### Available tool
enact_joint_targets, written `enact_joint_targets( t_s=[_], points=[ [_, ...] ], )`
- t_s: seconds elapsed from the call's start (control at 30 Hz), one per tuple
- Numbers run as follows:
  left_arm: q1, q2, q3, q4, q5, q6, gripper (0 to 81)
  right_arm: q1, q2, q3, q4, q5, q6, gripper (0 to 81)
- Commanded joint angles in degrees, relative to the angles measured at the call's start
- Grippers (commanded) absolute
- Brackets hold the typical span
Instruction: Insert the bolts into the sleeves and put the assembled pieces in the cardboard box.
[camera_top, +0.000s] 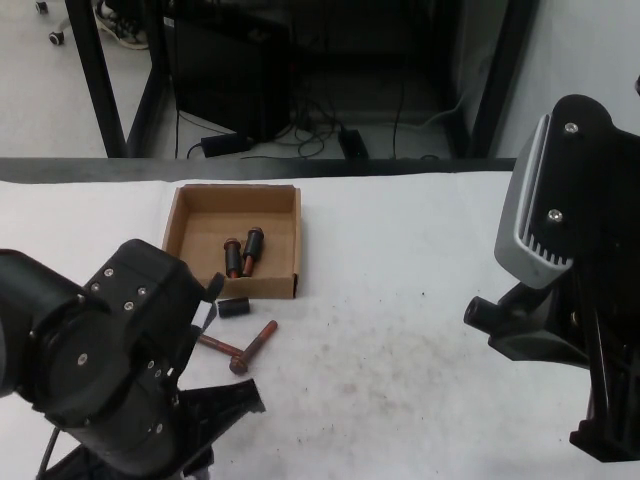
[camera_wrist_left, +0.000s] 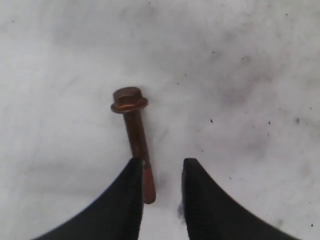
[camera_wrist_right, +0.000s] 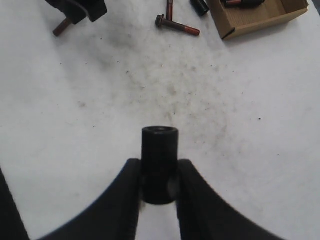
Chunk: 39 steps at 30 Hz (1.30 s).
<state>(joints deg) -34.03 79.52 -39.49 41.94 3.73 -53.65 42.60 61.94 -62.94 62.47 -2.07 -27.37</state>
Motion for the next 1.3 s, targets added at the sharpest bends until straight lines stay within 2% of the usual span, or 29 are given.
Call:
enact_joint_targets(
  t_s=[0.0, 0.1, 0.37, 0.8, 1.07, 1.27],
  points=[
    [-0.3, -0.3, -0.3, 0.9, -2.9, -9.8, 25.8, 0.2, -0.7, 0.0, -0.1, -0.4, 0.4, 0.0],
    [-0.3, -0.3, -0.3, 0.9, -4.8, -12.9, 25.8, 0.2, -0.7, 0.0, -0.1, -0.4, 0.4, 0.0],
    [-0.3, -0.3, -0.3, 0.9, -8.7, -13.7, 25.8, 0.2, -0.7, 0.0, -0.1, -0.4, 0.2, 0.0],
    [-0.5, -0.3, 2.8, -0.3, -8.7, -13.7, 25.8, 0.2, -0.7, 0.0, -0.1, -0.4, 0.0, 0.0],
    [-0.5, -0.3, 7.2, -10.5, -8.1, -13.7, 25.8, 0.2, -0.7, 0.0, -0.2, -0.4, 0.0, 0.0],
    [-0.5, -0.3, 7.2, -13.0, -7.0, -13.7, 25.8, 0.2, -0.7, 0.0, -0.2, -0.4, 0.0, 0.0]
  ],
)
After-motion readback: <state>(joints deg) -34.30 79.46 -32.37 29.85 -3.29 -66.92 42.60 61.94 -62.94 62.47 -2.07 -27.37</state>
